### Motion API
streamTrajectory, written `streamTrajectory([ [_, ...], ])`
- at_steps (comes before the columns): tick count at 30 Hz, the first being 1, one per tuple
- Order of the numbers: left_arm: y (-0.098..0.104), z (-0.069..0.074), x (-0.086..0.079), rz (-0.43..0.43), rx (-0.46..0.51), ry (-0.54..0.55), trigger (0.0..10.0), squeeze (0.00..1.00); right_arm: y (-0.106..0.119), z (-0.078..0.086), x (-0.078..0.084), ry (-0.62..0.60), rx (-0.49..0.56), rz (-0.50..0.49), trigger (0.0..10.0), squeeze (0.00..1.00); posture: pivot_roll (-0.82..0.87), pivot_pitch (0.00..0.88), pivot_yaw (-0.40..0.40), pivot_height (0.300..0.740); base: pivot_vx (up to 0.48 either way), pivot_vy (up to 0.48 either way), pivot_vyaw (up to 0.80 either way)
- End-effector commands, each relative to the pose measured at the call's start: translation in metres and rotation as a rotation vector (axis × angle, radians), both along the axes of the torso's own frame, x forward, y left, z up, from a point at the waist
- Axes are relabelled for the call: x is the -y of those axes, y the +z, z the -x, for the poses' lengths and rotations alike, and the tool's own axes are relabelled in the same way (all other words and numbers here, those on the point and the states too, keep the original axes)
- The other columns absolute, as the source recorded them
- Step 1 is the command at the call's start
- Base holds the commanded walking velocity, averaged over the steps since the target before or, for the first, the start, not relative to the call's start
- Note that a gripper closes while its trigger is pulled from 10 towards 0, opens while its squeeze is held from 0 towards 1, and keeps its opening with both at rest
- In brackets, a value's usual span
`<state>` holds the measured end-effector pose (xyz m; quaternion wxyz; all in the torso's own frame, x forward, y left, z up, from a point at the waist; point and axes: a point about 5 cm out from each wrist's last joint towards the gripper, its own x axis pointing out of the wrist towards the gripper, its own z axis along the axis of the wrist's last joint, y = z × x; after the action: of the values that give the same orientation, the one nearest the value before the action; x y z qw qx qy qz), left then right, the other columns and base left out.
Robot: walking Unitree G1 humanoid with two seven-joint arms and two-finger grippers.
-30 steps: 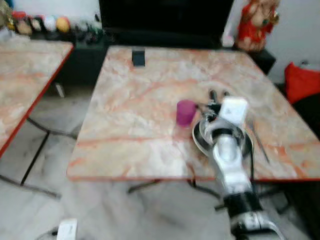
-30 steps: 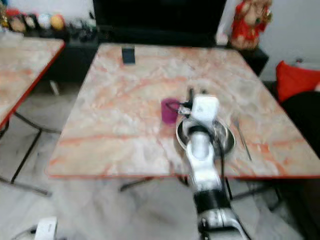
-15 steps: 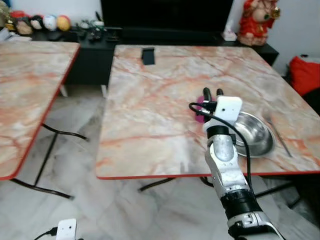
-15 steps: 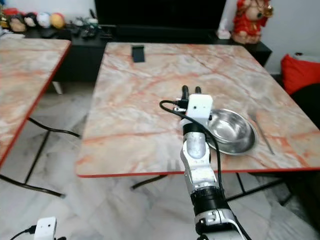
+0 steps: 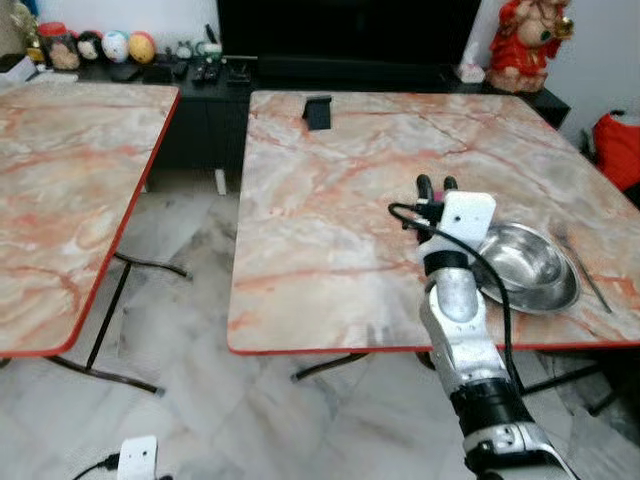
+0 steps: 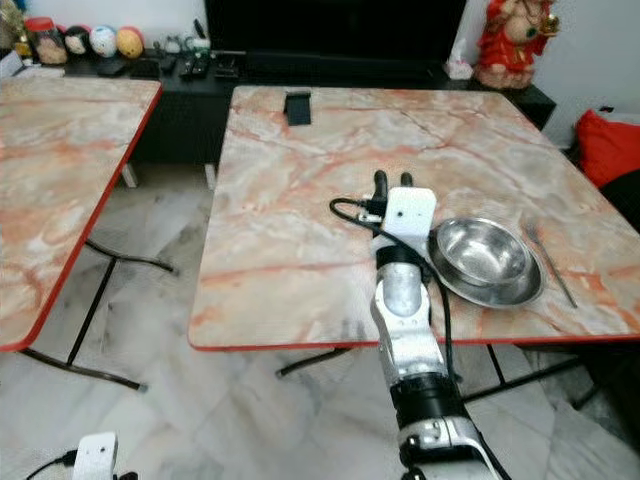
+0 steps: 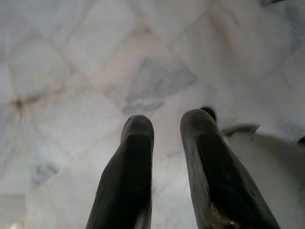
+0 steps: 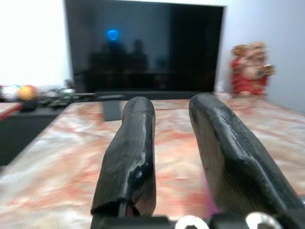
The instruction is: Setting the table
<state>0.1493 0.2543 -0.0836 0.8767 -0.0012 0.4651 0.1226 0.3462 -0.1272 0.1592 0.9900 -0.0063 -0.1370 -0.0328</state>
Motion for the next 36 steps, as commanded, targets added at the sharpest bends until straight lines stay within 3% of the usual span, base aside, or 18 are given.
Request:
streamTrajectory([
  [1, -0.0015, 0.0020, 0.0021, 0.004, -0.009, -0.006, 10.0, 0.00, 0.0014, -0.0004, 0.0040, -0.006, 0.004, 0.000, 10.0, 0.00, 0.04, 0.000, -0.050, 0.740, 0.000, 0.289, 0.00],
  [36, -0.0023, 0.0065, -0.0003, 0.005, -0.014, -0.005, 10.0, 0.00, 0.0028, -0.0020, -0.0005, 0.014, 0.009, 0.013, 10.0, 0.00, 0.04, 0.000, -0.052, 0.740, 0.000, 0.289, 0.12],
])
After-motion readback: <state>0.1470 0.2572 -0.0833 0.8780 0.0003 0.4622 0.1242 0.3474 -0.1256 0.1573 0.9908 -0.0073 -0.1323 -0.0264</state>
